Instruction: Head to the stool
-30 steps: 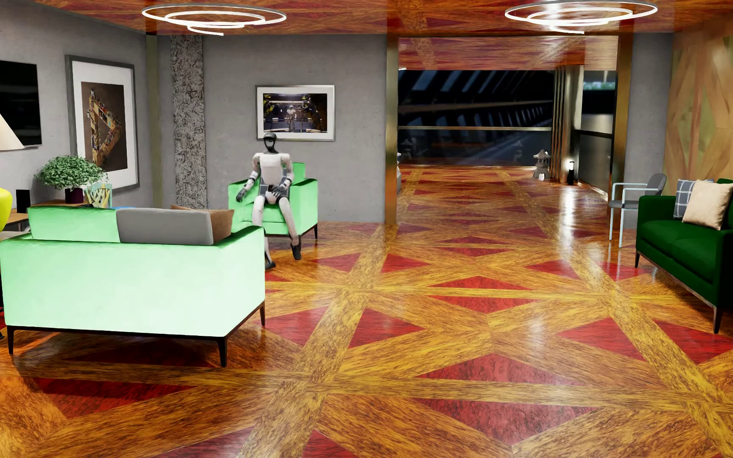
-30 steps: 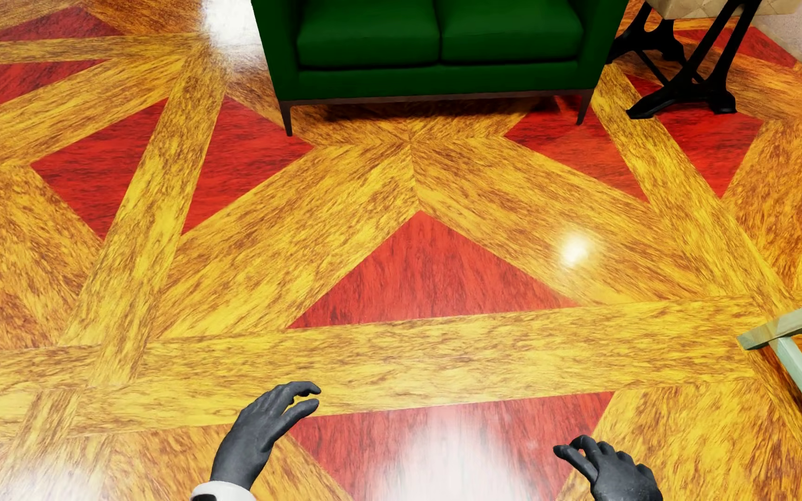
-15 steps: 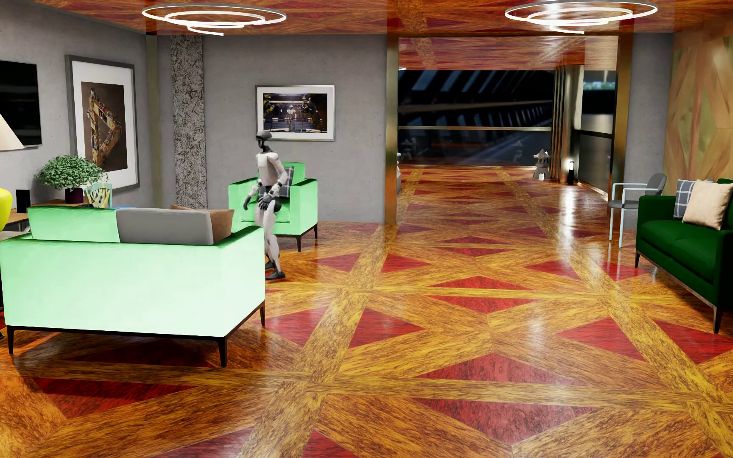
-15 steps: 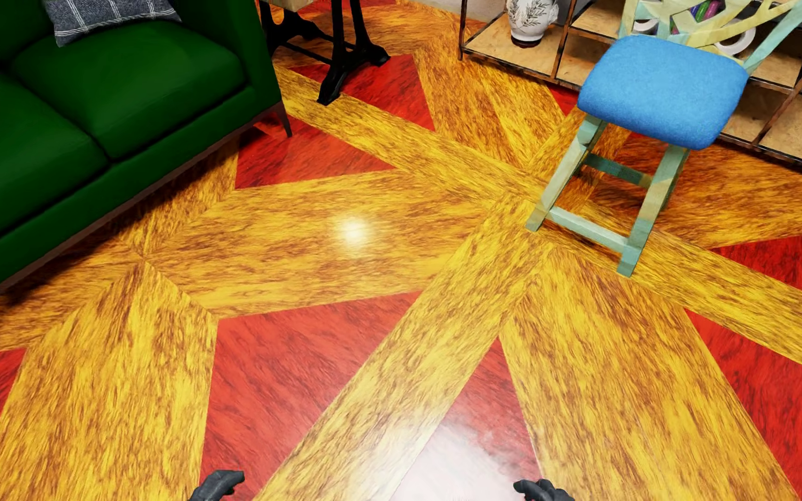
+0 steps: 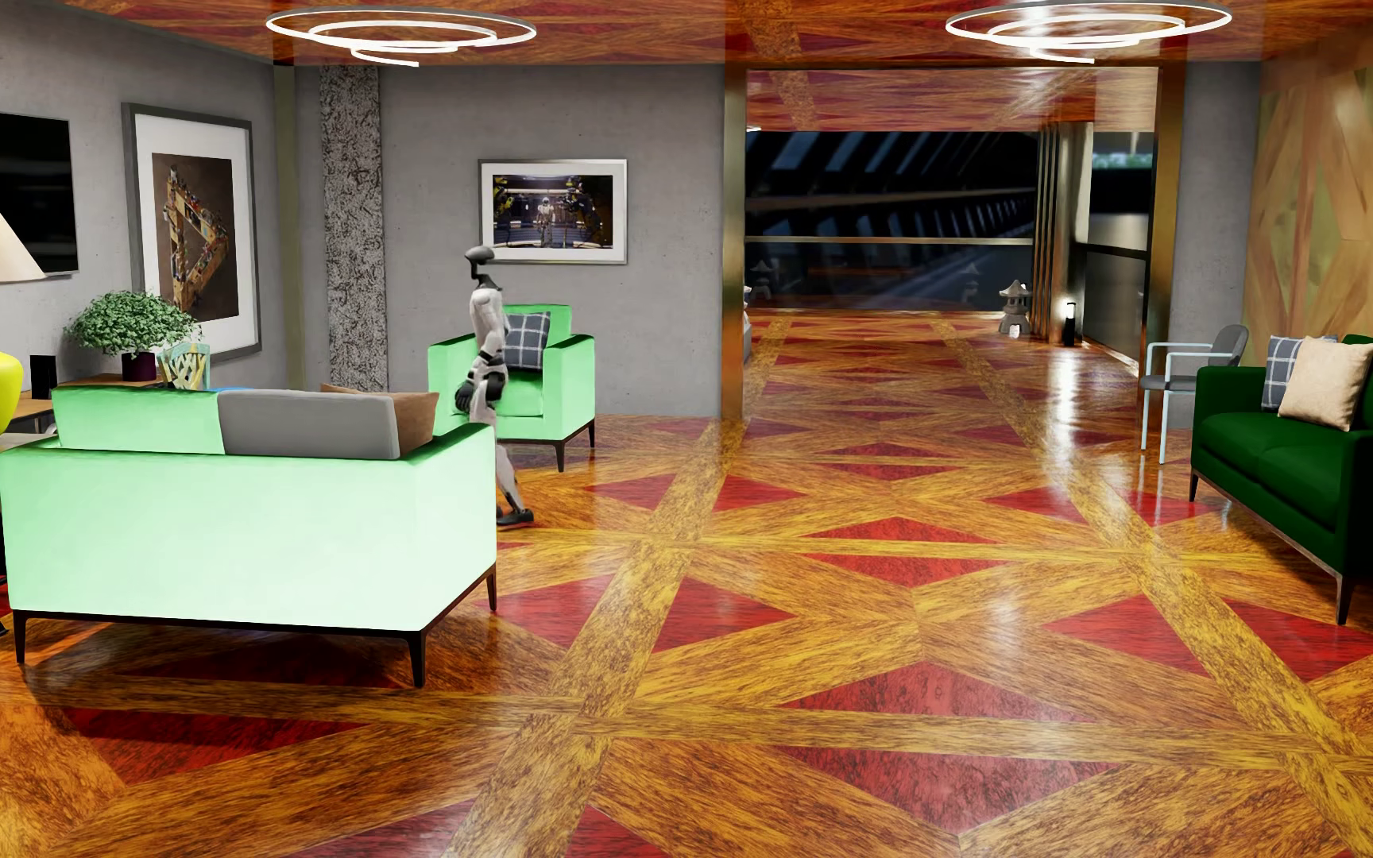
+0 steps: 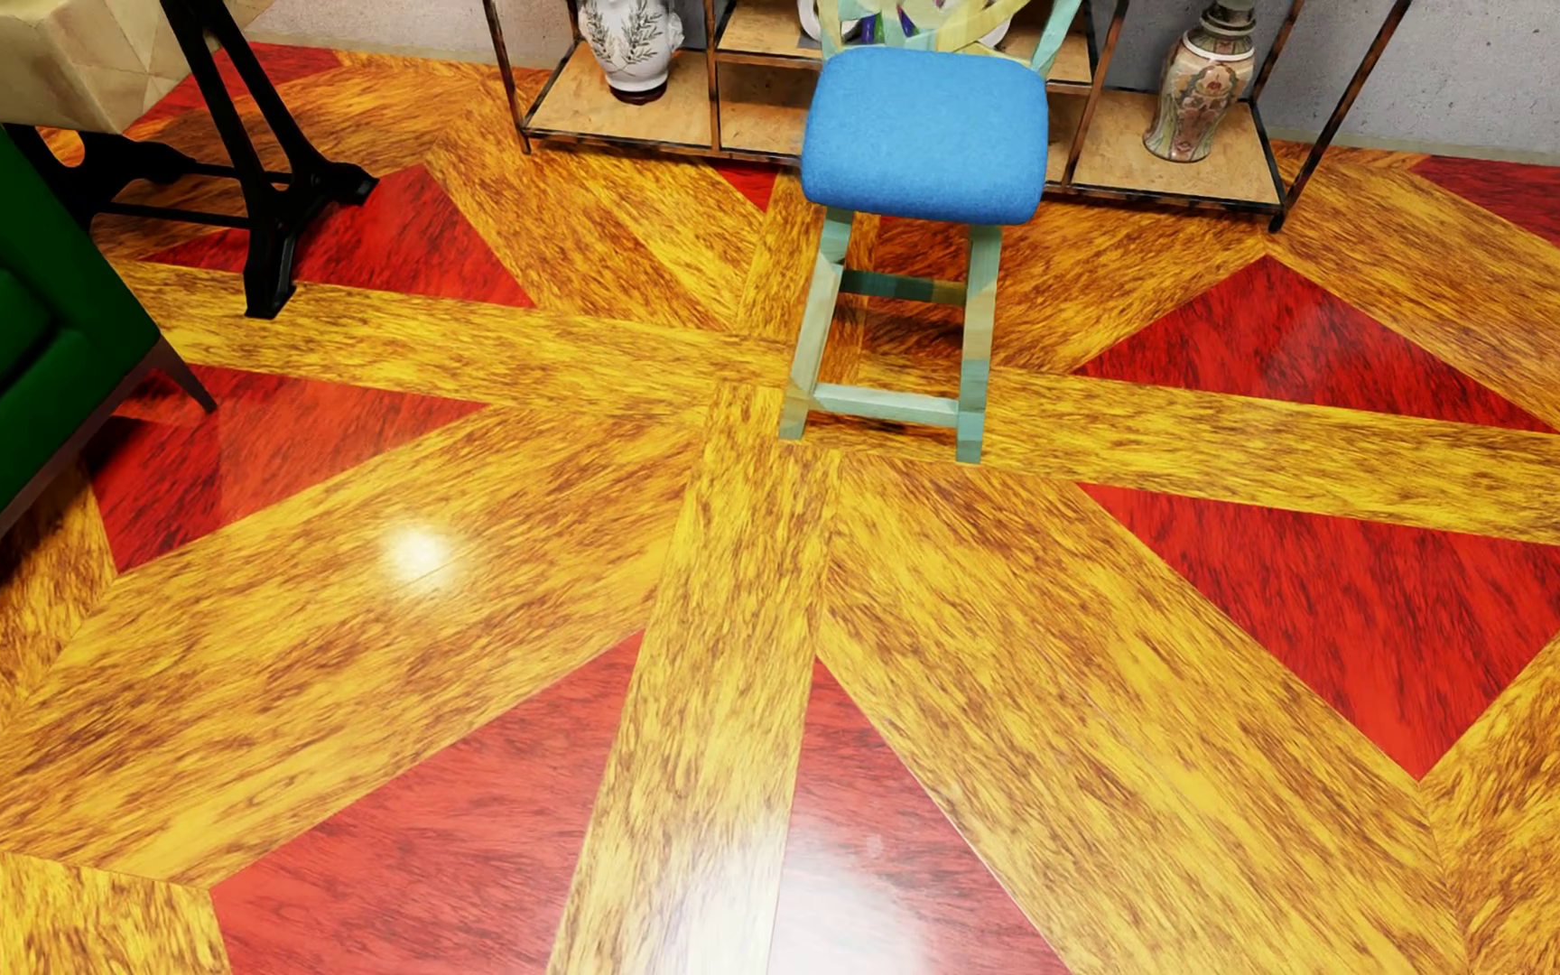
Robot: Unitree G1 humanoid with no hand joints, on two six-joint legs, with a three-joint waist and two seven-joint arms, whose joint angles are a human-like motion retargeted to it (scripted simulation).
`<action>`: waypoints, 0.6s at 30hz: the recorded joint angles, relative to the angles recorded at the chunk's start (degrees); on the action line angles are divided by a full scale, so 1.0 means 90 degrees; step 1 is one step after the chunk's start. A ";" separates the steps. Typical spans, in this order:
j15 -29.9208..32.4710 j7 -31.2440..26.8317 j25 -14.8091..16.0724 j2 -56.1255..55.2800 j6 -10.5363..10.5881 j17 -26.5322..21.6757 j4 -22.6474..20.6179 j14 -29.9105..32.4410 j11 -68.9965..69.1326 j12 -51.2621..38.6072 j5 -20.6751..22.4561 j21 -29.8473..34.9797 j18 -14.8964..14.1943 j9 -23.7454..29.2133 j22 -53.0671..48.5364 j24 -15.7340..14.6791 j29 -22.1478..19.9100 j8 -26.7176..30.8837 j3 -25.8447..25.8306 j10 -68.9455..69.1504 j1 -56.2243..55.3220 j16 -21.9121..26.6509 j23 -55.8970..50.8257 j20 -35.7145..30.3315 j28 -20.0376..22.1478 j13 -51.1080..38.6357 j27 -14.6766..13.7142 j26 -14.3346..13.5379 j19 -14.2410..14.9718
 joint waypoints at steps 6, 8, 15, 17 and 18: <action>-0.0253 -0.1543 -0.0339 0.0373 0.0176 -0.0008 0.0938 0.1127 0.0044 0.0307 0.0148 0.0057 -0.0413 0.0134 -0.0508 0.0017 -0.0364 0.0314 0.0309 0.4320 -0.2079 -0.0383 -0.0687 0.0494 0.0002 -0.0564 -0.0296 -0.0017 0.0274; -0.0271 -0.1907 -0.0272 0.0525 0.0215 -0.0004 0.1188 0.1062 -0.0003 0.0455 0.0129 -0.0054 -0.0687 0.0143 -0.0501 0.0010 -0.0584 0.0440 0.0358 0.4259 -0.2437 -0.0426 -0.0873 0.0667 -0.0033 -0.0759 -0.0376 0.0048 0.0426; -0.0266 -0.4136 -0.0442 0.0810 0.0257 -0.0057 0.0652 0.1162 -0.0084 0.0704 -0.0059 0.0062 -0.0893 0.0080 -0.0489 -0.0038 -0.0607 0.1374 0.0450 0.0418 -0.1798 -0.0639 -0.1504 0.0998 -0.0222 -0.0955 -0.0516 0.0131 0.0998; -0.0250 -0.3689 -0.0516 0.0807 0.0288 -0.0058 0.0559 0.0786 0.0050 0.0625 -0.0274 0.0033 -0.0616 0.0083 -0.0406 0.0143 -0.0609 0.1554 0.0364 0.0383 -0.1571 -0.0610 -0.1485 0.0782 -0.0284 -0.0829 -0.0413 0.0138 0.1212; -0.0217 -0.3493 -0.0529 0.0793 0.0296 -0.0058 0.0461 0.0679 0.0101 0.0566 -0.0408 0.0011 -0.0459 0.0087 -0.0373 0.0236 -0.0600 0.1658 0.0338 0.0378 -0.1480 -0.0588 -0.1432 0.0638 -0.0326 -0.0750 -0.0359 0.0129 0.1315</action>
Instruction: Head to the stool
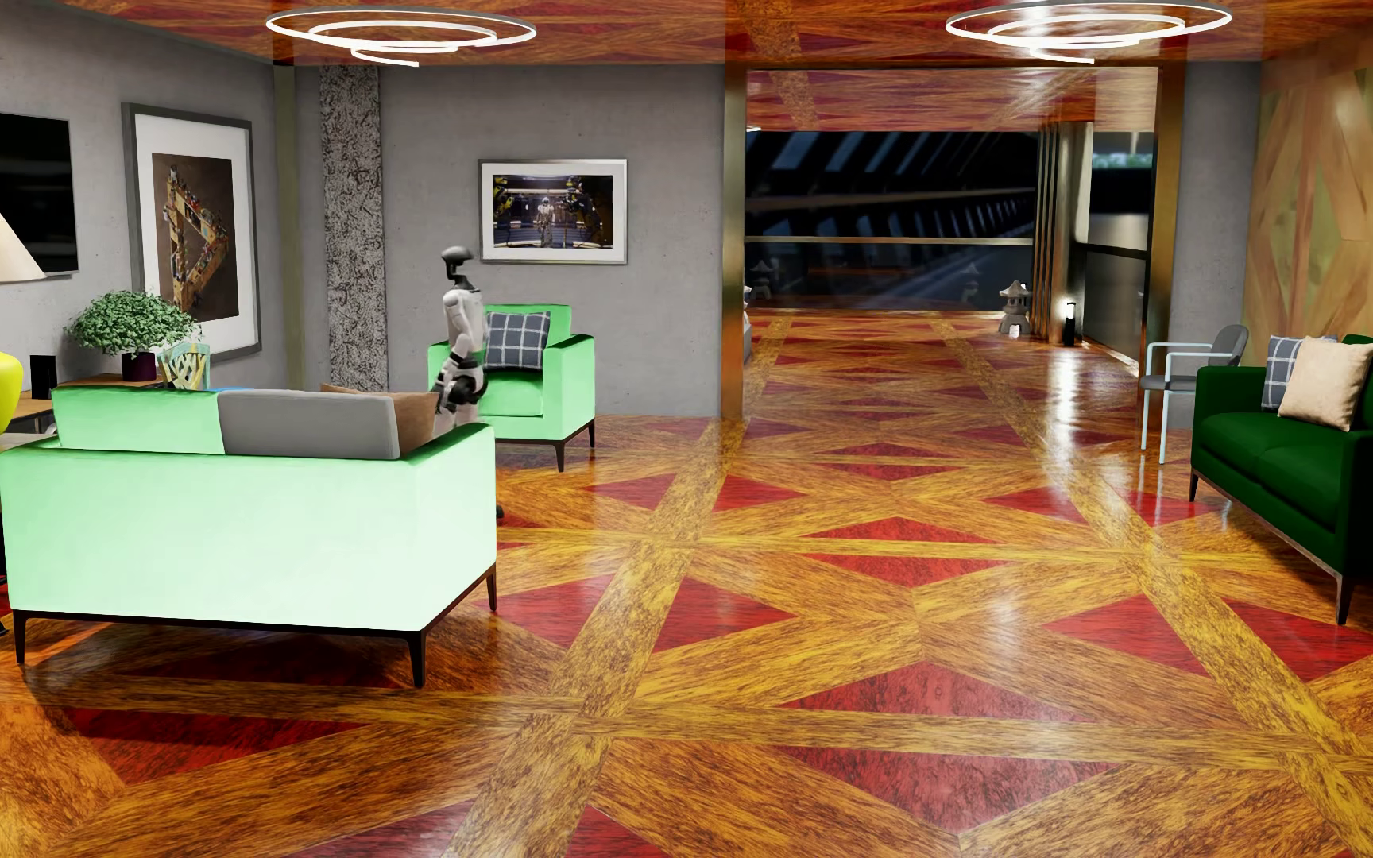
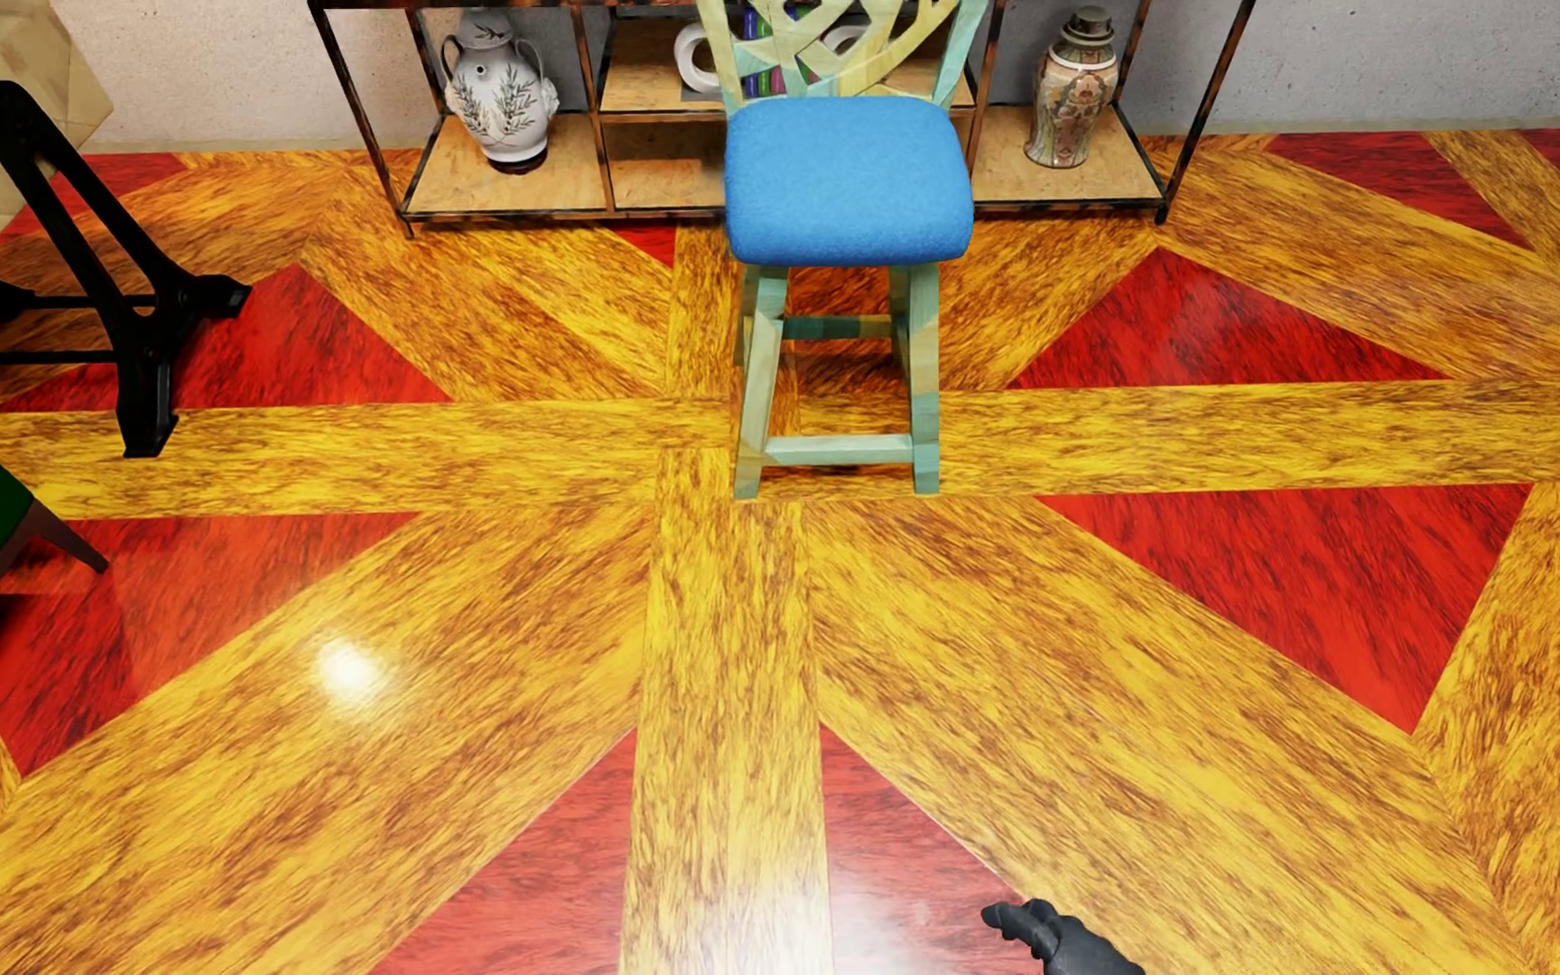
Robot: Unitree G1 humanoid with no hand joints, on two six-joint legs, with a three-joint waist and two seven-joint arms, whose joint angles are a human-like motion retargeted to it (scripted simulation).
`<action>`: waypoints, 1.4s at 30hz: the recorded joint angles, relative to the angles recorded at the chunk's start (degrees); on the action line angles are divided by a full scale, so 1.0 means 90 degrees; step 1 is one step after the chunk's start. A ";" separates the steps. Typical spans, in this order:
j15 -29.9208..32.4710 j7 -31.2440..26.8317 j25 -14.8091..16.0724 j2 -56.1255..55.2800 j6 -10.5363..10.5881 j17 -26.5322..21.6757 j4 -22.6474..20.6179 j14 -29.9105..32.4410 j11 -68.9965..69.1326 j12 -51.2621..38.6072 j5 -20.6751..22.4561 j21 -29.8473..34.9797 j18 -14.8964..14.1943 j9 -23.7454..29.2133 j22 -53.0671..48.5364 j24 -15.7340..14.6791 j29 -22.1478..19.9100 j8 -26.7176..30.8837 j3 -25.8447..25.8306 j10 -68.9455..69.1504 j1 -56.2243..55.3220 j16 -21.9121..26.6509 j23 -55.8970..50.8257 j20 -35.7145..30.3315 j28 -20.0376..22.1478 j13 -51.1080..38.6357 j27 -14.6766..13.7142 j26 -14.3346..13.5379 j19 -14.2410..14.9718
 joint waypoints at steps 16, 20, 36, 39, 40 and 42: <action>-0.0123 0.1901 -0.0133 -0.0964 -0.0538 -0.0229 -0.1252 -0.0459 0.1324 -0.0582 -0.0646 0.0643 0.1202 0.0113 -0.0076 -0.0140 0.0762 0.0784 0.0005 -0.0138 0.0400 0.0177 0.0571 -0.0591 0.0273 0.0154 0.0198 -0.0075 0.0346; -0.0012 0.1988 -0.0070 -0.0429 -0.0585 -0.0183 -0.1177 -0.0379 0.0453 -0.0733 -0.0583 0.0737 0.1256 0.0043 -0.0032 -0.0216 0.0612 -0.0132 0.0008 -0.0362 0.0453 0.0216 0.0532 -0.0590 0.0291 0.0040 0.0126 0.0121 -0.0082; 0.0219 0.2691 0.0123 -0.0665 -0.0451 -0.0381 -0.0940 -0.0289 0.0780 -0.0717 -0.0889 0.0787 0.1331 -0.0023 0.0642 -0.0211 0.0545 -0.1950 0.0046 -0.0721 0.0684 0.0050 0.0663 -0.0436 0.0257 -0.0344 0.0144 0.0246 -0.0689; 0.0174 0.2831 0.0121 -0.0342 -0.0478 -0.0309 -0.0877 -0.0324 0.0322 -0.0706 -0.0783 0.0730 0.1240 -0.0052 0.0669 -0.0205 0.0440 -0.2467 -0.0021 -0.0773 0.0824 0.0151 0.0643 -0.0393 0.0279 -0.0274 0.0148 0.0269 -0.0845; 0.0166 0.2857 0.0108 -0.0240 -0.0469 -0.0290 -0.0838 -0.0343 0.0177 -0.0706 -0.0694 0.0763 0.1199 -0.0060 0.0686 -0.0221 0.0444 -0.2401 -0.0051 -0.0766 0.0885 0.0163 0.0671 -0.0355 0.0310 -0.0239 0.0139 0.0285 -0.0698; 0.0157 0.2941 0.0078 -0.0077 -0.0430 -0.0277 -0.0730 -0.0347 -0.0034 -0.0721 -0.0525 0.0882 0.1101 -0.0083 0.0736 -0.0254 0.0501 -0.2345 -0.0094 -0.0801 0.1021 0.0149 0.0757 -0.0315 0.0333 -0.0178 0.0109 0.0306 -0.0624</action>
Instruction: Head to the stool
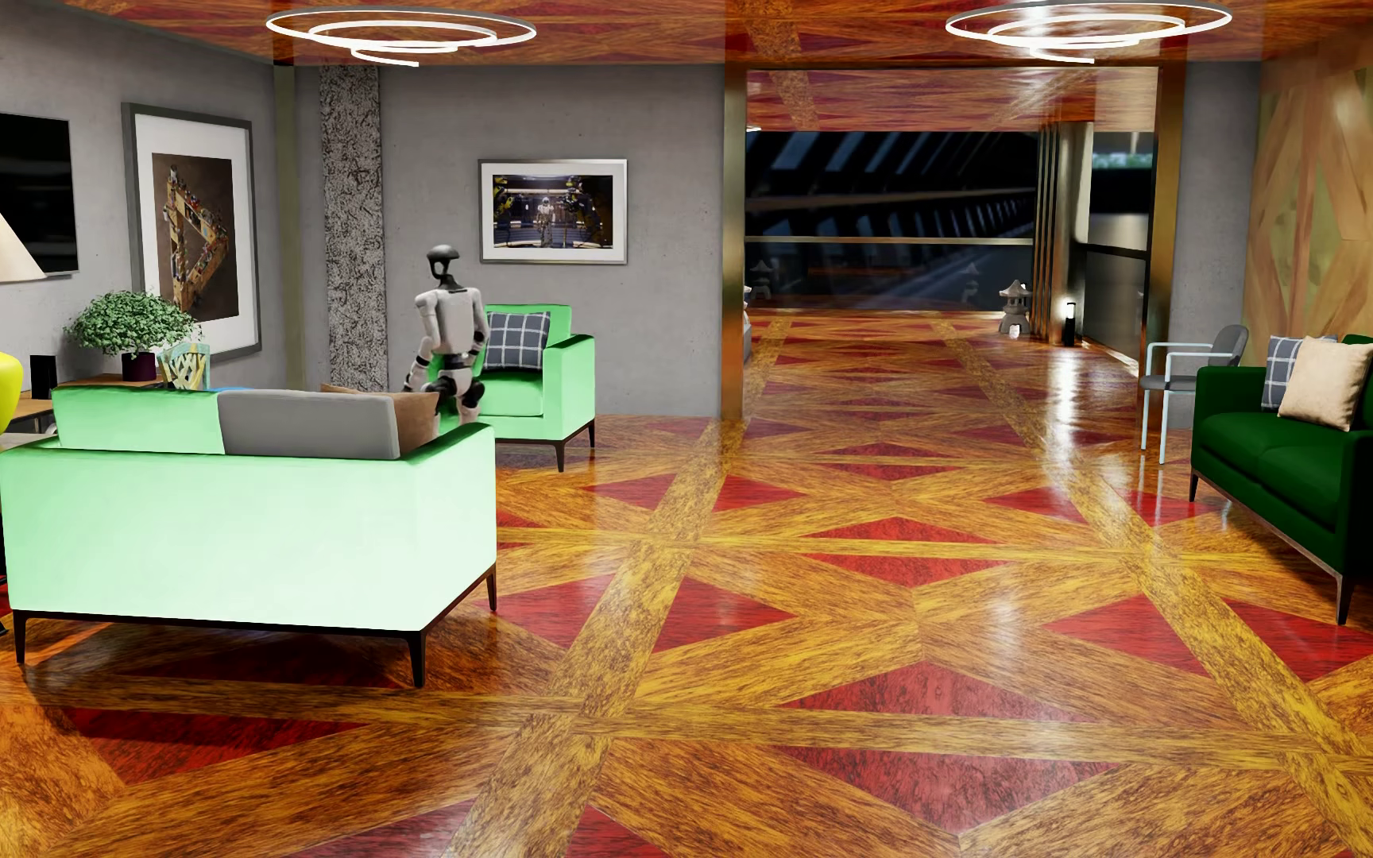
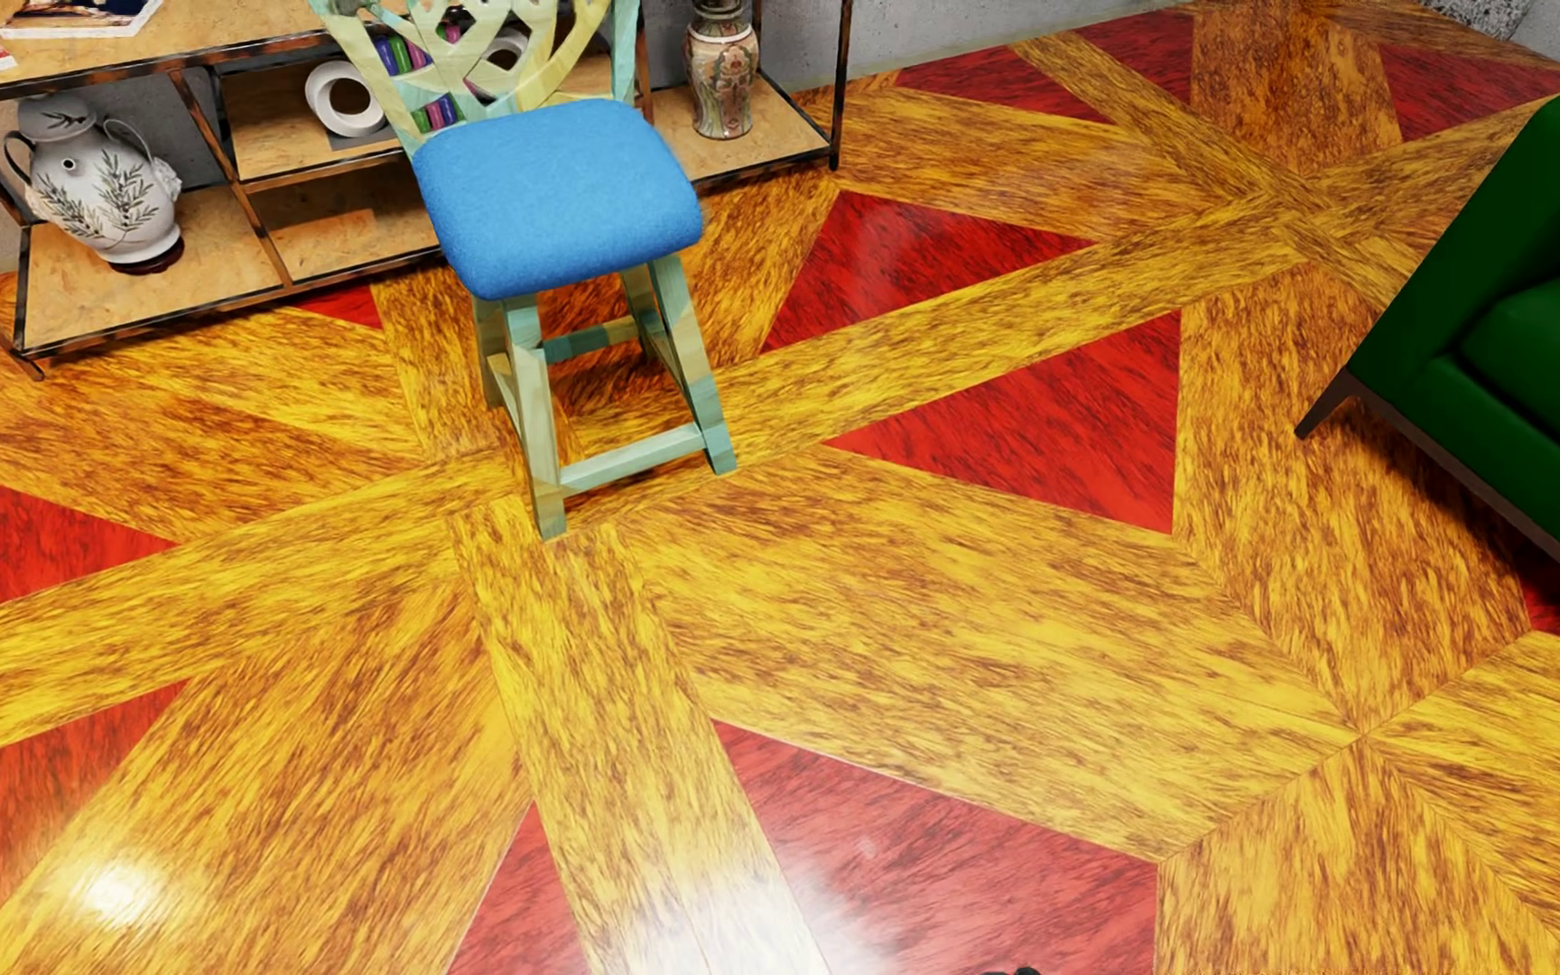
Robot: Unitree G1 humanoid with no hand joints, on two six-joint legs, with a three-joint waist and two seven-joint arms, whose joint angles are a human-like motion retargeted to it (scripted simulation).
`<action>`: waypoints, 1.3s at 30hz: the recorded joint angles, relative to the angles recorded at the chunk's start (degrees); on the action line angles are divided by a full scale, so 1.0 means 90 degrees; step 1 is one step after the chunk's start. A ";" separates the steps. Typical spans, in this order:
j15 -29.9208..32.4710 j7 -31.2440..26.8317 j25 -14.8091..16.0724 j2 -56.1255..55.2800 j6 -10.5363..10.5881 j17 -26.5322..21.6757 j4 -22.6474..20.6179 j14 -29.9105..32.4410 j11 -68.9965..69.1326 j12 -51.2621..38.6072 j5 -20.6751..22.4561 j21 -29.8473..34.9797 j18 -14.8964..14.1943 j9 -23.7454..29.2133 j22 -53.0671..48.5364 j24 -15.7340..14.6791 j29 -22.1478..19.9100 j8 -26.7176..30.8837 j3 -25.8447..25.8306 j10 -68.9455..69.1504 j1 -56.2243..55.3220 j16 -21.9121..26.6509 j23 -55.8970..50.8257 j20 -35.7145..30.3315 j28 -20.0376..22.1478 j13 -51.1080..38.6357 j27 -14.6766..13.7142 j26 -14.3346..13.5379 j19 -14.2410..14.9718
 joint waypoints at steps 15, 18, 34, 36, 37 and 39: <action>-0.0246 -0.2177 0.0180 0.0097 0.0307 0.0149 0.1059 -0.0022 -0.0149 0.0259 0.1164 0.0377 -0.0695 0.0102 -0.0201 0.0033 0.0025 0.1780 0.0161 0.3162 -0.1800 0.0029 0.0518 0.0127 -0.0114 -0.0104 0.0058 -0.0065 0.0072; -0.0191 -0.3796 0.0323 0.0067 0.0268 0.0085 0.0323 0.0162 -0.0177 0.0388 0.1097 0.0358 -0.1081 0.0067 -0.0094 0.0047 -0.0043 0.2423 0.0172 0.1528 -0.1464 -0.0037 0.0485 0.0234 -0.0121 -0.0210 0.0039 -0.0020 0.0257; 0.0923 -0.1433 0.1156 -0.1381 0.0068 0.0103 -0.0558 -0.0196 0.1473 0.0098 -0.0324 -0.0065 -0.0157 0.0100 -0.0382 -0.0033 -0.0135 0.3167 -0.0057 0.0336 -0.0367 0.0237 0.0818 -0.0043 0.0126 0.0289 0.0251 -0.0291 0.0820; 0.0842 -0.1288 0.1296 -0.1647 0.0022 0.0104 -0.0613 -0.0230 0.1874 0.0048 -0.0638 -0.0235 -0.0123 0.0111 -0.0454 -0.0018 -0.0241 0.2516 -0.0104 0.0330 -0.0348 0.0239 0.0667 -0.0118 0.0105 0.0389 0.0189 -0.0340 0.0601; 0.0641 -0.1249 0.1295 -0.1722 0.0007 0.0094 -0.0630 -0.0243 0.1927 0.0023 -0.0599 -0.0269 -0.0113 0.0110 -0.0484 -0.0024 -0.0272 0.2402 -0.0138 0.0320 -0.0323 0.0213 0.0601 -0.0142 0.0112 0.0429 0.0171 -0.0357 0.0493; 0.0386 -0.1221 0.1192 -0.1808 -0.0002 0.0068 -0.0649 -0.0256 0.1729 -0.0005 -0.0238 -0.0283 -0.0111 0.0095 -0.0509 -0.0025 -0.0311 0.2599 -0.0193 0.0272 -0.0243 0.0157 0.0557 -0.0229 0.0111 0.0458 0.0176 -0.0408 0.0511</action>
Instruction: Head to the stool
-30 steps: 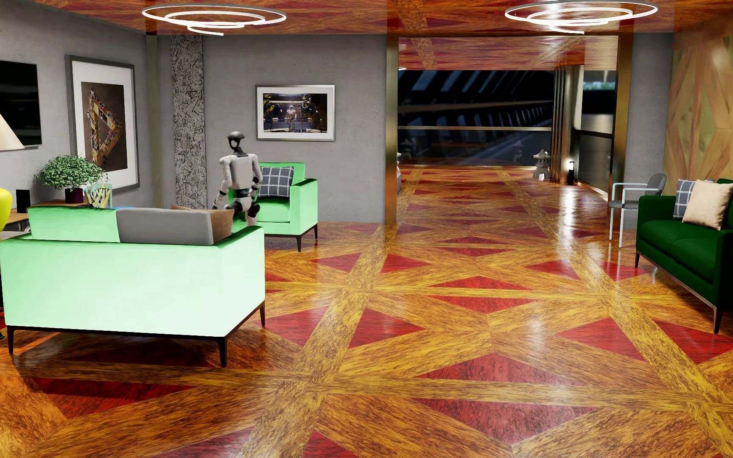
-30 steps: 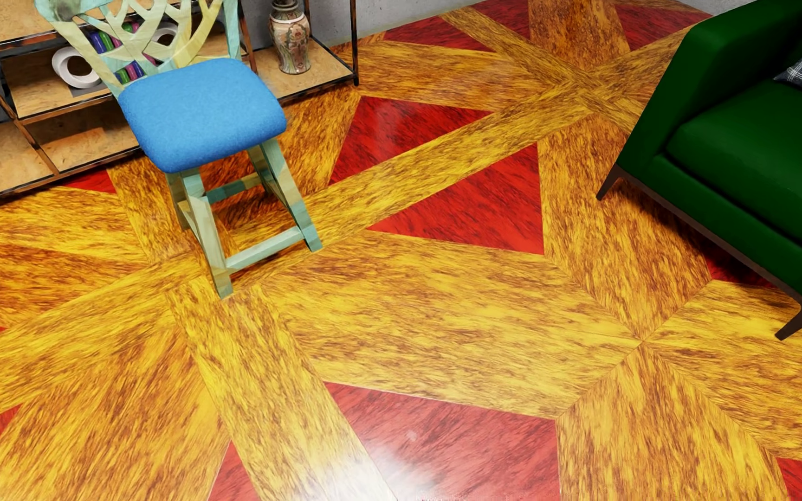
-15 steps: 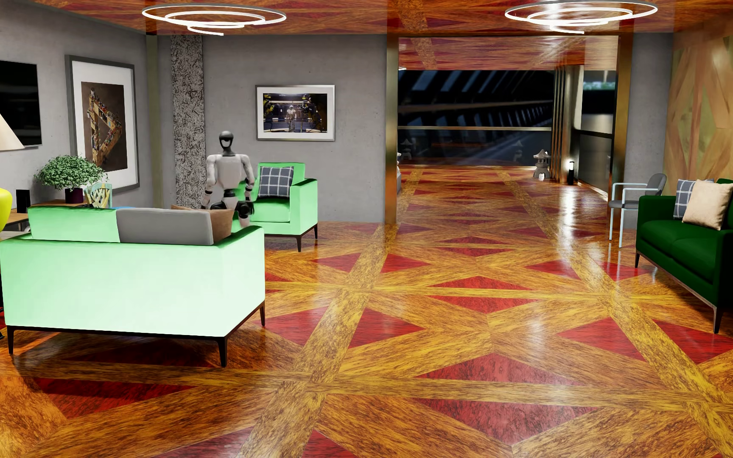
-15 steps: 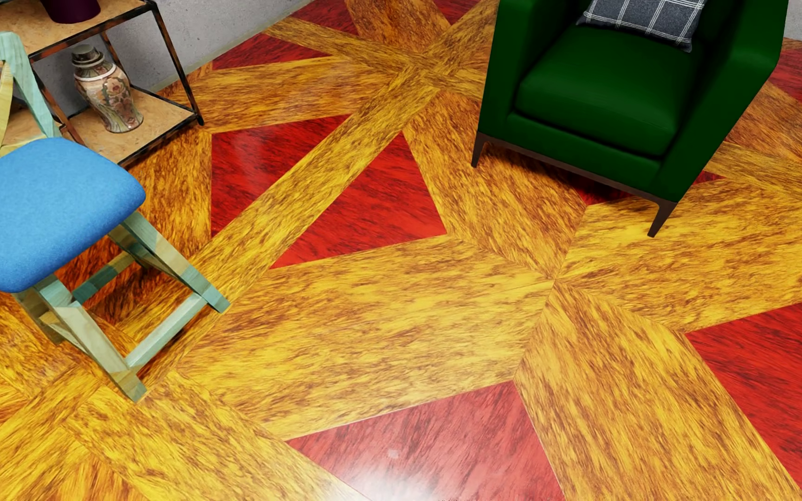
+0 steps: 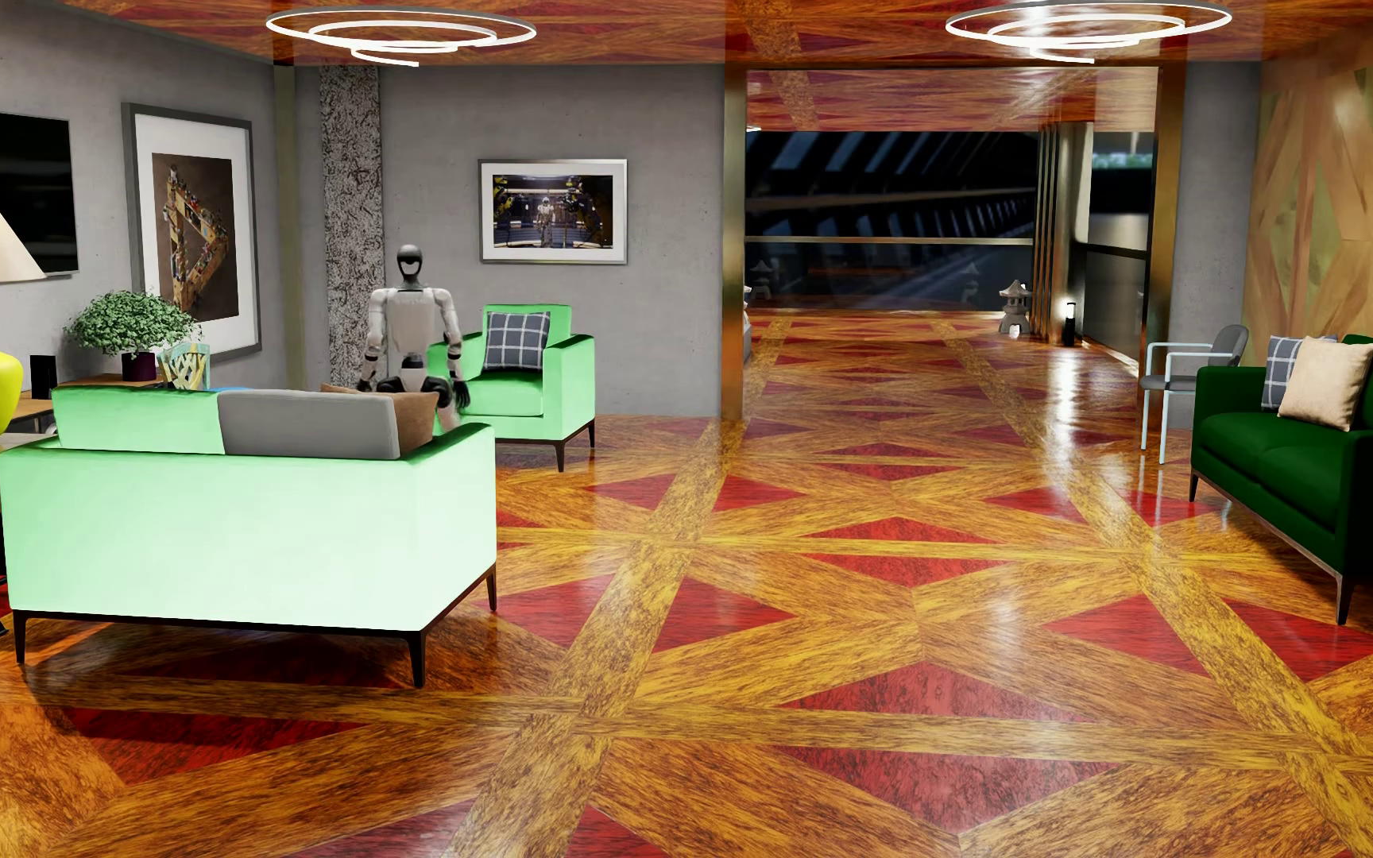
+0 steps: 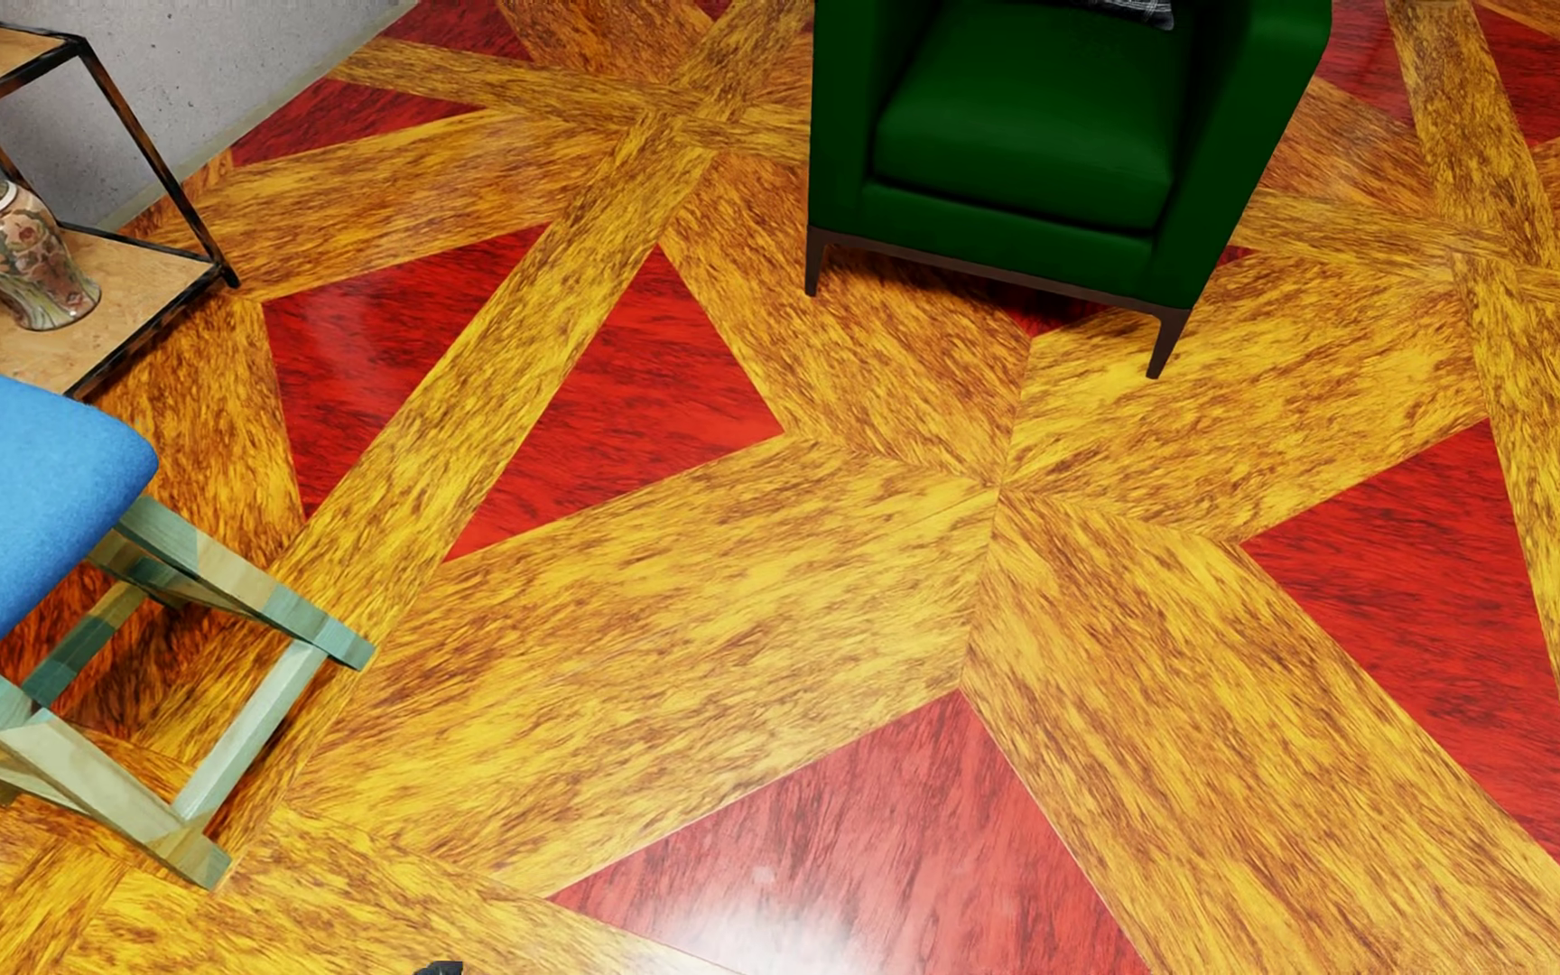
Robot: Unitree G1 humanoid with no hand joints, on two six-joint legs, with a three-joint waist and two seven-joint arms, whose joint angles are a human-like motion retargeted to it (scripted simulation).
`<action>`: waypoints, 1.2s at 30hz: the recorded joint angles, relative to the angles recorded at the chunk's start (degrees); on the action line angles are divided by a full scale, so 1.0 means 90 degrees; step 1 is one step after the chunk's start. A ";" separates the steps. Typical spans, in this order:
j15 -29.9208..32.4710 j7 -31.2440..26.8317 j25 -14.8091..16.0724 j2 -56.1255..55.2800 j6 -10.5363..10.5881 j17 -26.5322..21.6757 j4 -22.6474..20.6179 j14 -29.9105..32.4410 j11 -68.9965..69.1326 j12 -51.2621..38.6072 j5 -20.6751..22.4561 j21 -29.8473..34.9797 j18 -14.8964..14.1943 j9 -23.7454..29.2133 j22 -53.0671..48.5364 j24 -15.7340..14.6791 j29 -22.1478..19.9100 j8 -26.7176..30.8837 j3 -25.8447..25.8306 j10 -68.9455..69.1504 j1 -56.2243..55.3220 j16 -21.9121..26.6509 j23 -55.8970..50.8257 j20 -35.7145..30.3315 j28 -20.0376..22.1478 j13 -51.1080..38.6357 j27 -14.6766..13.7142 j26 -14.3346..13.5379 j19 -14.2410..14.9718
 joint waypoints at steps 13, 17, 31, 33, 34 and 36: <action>0.0028 -0.0875 -0.0592 0.1491 0.0125 0.0299 0.0473 0.0090 -0.2071 -0.0038 0.0995 0.0235 -0.0302 -0.0106 0.0346 0.0103 0.0101 -0.0412 0.0088 0.0460 0.0116 -0.0255 -0.0066 -0.0203 0.0138 -0.0214 0.0019 0.0230 -0.0323; -0.0114 -0.0728 -0.0690 0.1717 0.0095 0.0324 0.0605 0.0172 -0.2226 0.0068 0.0856 0.0375 -0.0277 -0.0108 0.0368 -0.0024 0.0098 -0.1018 0.0104 0.0966 -0.0264 -0.0240 -0.0240 0.0092 0.0308 -0.0397 -0.0081 0.0311 -0.0358; 0.0056 -0.0057 -0.0655 0.0062 0.0113 -0.0246 0.0135 0.0145 0.1385 0.0123 -0.0596 0.0141 0.0230 0.0097 0.0618 0.0168 -0.0400 -0.0127 0.0102 0.0321 -0.0272 0.0014 0.0146 -0.0211 0.0161 -0.0189 -0.0174 0.0269 0.0227; -0.0149 -0.0476 -0.0628 0.0271 0.0075 -0.0134 0.0081 0.0223 0.0439 0.0128 -0.0088 0.0087 0.0116 0.0077 0.0542 0.0103 -0.0553 0.0884 0.0094 0.0306 -0.0348 0.0079 0.0152 -0.0192 0.0321 -0.0072 -0.0209 0.0153 0.0408; -0.0112 -0.0707 -0.0612 0.0512 0.0065 -0.0081 0.0060 0.0242 -0.0226 0.0137 0.0265 0.0079 0.0046 0.0062 0.0489 0.0111 -0.0612 0.1563 0.0086 0.0261 -0.0382 0.0111 0.0152 -0.0216 0.0410 -0.0027 -0.0249 0.0071 0.0488; -0.0339 -0.1187 -0.0592 0.1040 0.0028 0.0009 0.0020 0.0303 -0.1011 0.0134 0.0453 0.0123 -0.0121 0.0049 0.0377 0.0100 -0.0665 0.1869 0.0115 0.0261 -0.0476 0.0118 0.0166 -0.0202 0.0679 0.0005 -0.0309 -0.0054 0.0543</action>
